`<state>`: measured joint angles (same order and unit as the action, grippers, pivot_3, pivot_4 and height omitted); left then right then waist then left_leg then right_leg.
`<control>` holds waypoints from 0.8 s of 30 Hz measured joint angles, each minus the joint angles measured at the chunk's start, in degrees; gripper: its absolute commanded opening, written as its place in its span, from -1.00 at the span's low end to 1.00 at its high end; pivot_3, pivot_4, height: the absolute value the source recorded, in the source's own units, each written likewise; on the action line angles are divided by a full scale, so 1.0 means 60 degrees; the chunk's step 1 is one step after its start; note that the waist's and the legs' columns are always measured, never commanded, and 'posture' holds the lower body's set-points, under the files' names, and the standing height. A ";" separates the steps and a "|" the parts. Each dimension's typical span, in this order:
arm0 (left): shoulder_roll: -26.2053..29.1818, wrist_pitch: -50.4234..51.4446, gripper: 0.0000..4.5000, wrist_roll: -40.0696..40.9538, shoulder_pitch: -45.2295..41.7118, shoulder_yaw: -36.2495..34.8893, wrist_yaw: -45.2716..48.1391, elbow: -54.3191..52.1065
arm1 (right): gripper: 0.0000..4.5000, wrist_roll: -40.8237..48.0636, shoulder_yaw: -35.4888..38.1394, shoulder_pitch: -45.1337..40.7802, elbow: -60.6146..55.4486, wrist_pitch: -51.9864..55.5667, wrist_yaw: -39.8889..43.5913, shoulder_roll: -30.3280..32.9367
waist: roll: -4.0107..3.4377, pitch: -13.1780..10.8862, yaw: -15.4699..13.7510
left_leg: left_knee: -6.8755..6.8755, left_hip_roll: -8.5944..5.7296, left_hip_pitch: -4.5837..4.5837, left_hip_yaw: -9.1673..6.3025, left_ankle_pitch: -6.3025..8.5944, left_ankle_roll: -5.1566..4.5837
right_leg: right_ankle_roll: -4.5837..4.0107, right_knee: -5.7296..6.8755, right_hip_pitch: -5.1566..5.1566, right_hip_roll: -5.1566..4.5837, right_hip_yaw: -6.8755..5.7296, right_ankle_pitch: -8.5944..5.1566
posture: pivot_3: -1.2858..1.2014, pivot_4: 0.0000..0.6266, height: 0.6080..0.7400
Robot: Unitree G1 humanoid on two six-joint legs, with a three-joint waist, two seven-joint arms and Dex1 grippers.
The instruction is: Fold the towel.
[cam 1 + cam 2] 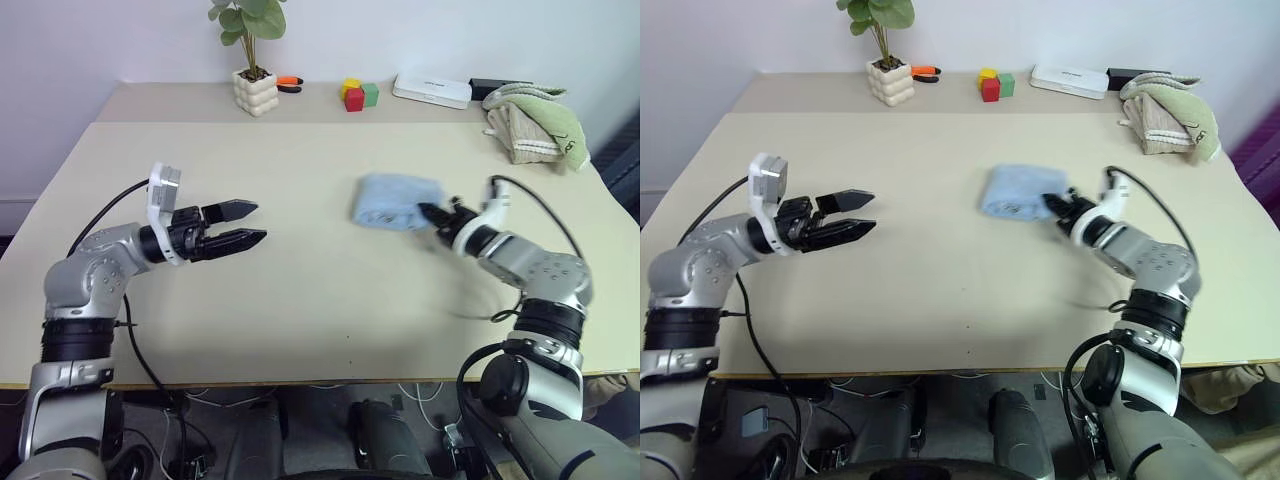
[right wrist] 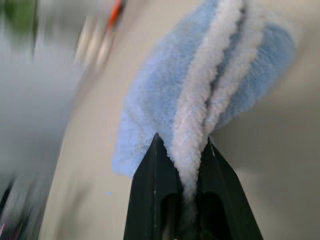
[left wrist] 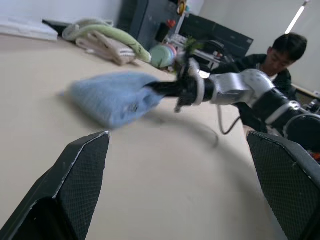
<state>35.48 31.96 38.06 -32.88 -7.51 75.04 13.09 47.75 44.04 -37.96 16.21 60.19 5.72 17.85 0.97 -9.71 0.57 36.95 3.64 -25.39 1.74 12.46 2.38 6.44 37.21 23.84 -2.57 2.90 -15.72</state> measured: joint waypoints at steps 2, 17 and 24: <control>-0.0203 -0.0244 1.00 -0.0225 -0.0319 0.0227 0.0243 0.0604 | -0.98 0.0201 0.0757 0.0432 -0.0595 -0.0309 -0.0635 0.0126 | 0.0000 0.0000 0.0025 | -0.0008 0.0001 0.0000 0.0000 0.0001 -0.0002 | 0.0000 0.0000 0.0003 0.0002 0.0001 0.0000 | 0.03 -0.52 1.00; -0.1524 -0.1797 1.00 -0.1364 -0.2204 0.1104 0.1784 0.3554 | -0.98 0.1618 0.1627 0.3671 -0.4159 -0.2239 -0.3336 -0.1750 | -0.0018 -0.0002 0.0120 | -0.0016 0.0004 0.0007 0.0003 0.0001 -0.0003 | 0.0000 0.0007 0.0010 0.0012 0.0017 0.0000 | 0.03 -0.52 1.00; -0.1431 -0.2153 1.00 -0.1661 -0.2165 0.1117 0.2213 0.3651 | -0.98 0.1788 0.1349 0.3615 -0.3709 -0.2854 -0.3430 -0.1046 | -0.0019 -0.0002 0.0061 | -0.0014 0.0003 0.0006 0.0001 0.0001 -0.0003 | -0.0001 0.0006 0.0007 0.0010 0.0016 -0.0001 | 0.03 -0.52 1.00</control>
<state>26.89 19.04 28.09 -45.87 -0.81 88.32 34.99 58.48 52.14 -16.27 -6.04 43.07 -14.86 11.57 0.85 -9.73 0.94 36.86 3.66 -25.36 1.74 12.47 2.36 6.44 37.25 23.89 -2.51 2.99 -15.73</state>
